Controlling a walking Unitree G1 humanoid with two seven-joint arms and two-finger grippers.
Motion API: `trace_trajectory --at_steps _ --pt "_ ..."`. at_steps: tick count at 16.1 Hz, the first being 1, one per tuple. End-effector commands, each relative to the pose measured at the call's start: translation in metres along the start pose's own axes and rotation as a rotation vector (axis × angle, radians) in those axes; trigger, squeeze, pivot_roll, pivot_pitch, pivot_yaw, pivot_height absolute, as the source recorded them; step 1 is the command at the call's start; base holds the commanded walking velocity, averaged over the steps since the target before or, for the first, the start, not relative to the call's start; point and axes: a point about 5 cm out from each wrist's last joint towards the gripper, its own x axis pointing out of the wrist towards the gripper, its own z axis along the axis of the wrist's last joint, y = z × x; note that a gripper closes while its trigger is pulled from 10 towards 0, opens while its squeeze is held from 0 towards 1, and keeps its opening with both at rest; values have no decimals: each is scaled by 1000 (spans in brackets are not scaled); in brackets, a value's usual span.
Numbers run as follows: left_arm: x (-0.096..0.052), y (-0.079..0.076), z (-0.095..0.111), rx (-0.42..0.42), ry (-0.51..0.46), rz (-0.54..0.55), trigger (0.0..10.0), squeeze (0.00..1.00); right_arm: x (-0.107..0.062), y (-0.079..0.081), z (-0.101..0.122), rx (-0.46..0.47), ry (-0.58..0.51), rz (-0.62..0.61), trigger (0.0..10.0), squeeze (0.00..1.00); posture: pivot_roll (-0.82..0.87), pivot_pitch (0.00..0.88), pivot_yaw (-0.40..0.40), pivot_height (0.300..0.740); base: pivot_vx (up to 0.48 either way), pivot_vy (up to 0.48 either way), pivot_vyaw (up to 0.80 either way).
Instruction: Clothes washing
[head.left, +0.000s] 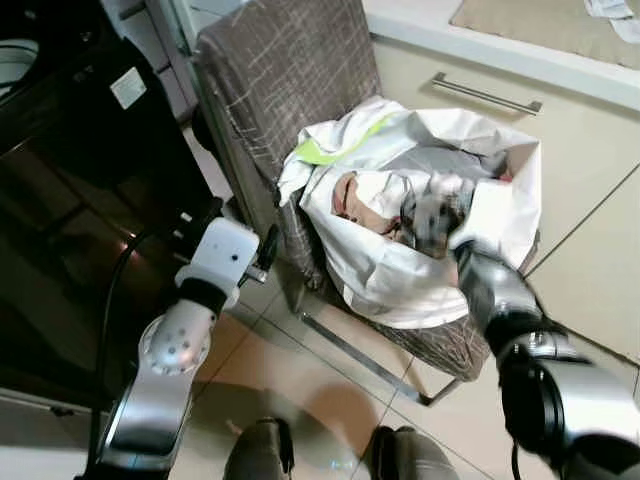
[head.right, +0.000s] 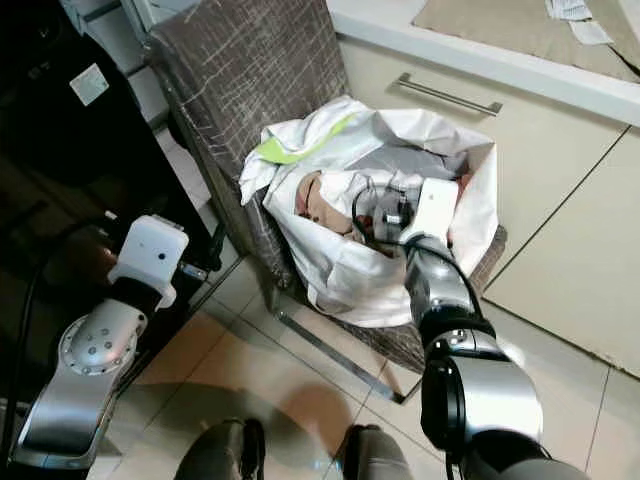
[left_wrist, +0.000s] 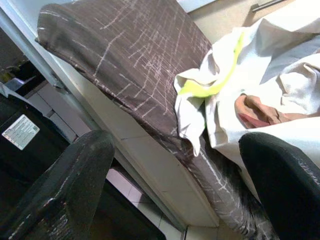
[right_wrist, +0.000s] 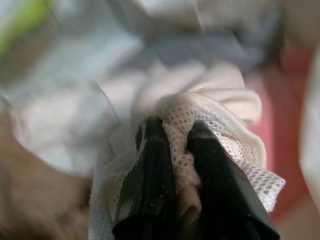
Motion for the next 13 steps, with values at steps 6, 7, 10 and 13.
trace_trajectory --at_steps 6,7,10,13 --pt "17 -1 -5 20 20 99 10000 0 7 19 76 -87 -266 111 0 0 23 60 38 722 0 0 0" --pt "19 -1 -7 -6 33 132 10000 0 6 17 79 -89 -287 111 0 0 15 55 35 722 0 0 681" --pt "23 -4 -8 -53 39 167 10000 0 4 12 64 -124 -256 109 0 0 0 50 25 722 0 0 658" --pt "24 -4 -9 -41 42 197 10000 0 -2 16 37 -166 -192 142 0 0 -3 49 18 722 0 0 606"
